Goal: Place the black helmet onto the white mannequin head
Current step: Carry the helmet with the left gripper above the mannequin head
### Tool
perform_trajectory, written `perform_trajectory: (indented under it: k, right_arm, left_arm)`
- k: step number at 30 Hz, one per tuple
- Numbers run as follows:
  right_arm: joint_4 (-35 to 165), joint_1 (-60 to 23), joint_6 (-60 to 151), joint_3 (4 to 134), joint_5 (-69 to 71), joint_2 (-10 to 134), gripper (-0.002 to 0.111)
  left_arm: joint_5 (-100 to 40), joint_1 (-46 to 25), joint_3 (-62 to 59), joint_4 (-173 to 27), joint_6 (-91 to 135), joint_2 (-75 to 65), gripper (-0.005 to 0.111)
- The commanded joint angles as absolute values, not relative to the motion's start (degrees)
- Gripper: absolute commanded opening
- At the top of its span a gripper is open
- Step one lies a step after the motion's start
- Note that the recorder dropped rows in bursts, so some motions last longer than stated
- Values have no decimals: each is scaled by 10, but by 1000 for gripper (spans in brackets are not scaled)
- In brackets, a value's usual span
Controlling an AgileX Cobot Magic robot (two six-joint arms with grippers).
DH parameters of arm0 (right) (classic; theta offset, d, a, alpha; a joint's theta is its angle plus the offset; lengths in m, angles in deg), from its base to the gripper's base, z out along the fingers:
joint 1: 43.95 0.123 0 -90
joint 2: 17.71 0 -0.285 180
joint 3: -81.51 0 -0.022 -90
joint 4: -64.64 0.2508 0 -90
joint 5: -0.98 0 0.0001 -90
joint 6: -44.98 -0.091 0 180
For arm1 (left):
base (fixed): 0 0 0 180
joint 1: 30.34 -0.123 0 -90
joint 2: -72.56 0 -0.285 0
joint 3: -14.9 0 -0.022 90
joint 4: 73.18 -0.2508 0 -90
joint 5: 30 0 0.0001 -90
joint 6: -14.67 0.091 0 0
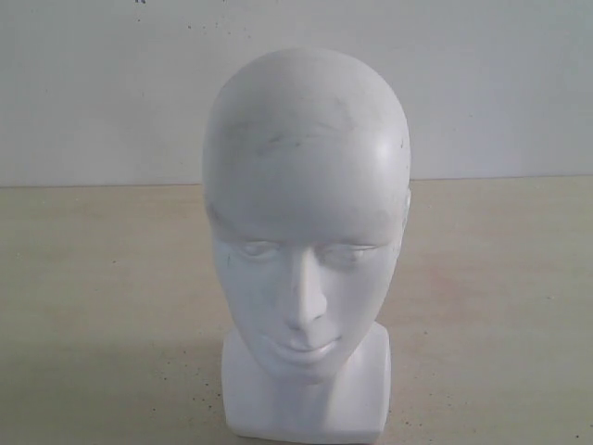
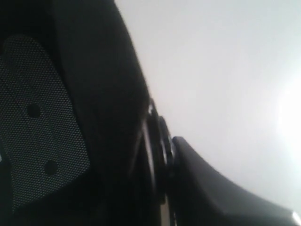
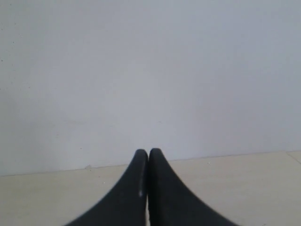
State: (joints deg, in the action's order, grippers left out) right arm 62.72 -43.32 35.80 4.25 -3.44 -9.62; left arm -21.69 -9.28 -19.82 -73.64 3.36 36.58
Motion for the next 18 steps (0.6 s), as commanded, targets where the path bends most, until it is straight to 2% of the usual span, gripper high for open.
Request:
perform_trajectory:
  k: [1,10,18]
  right_arm:
    - [628,-434,335,43,-39,-99,0]
    - [628,-434,329,43,-35,-99,0]
    - [628,-434,300,43,-31,-99,0]
  left_arm:
    - [-64,-92,-242,-750,-35,397,4]
    - [135,-92,-311,-756,-260,404,4]
    - [224,-92,-316,-807,-481,403,4]
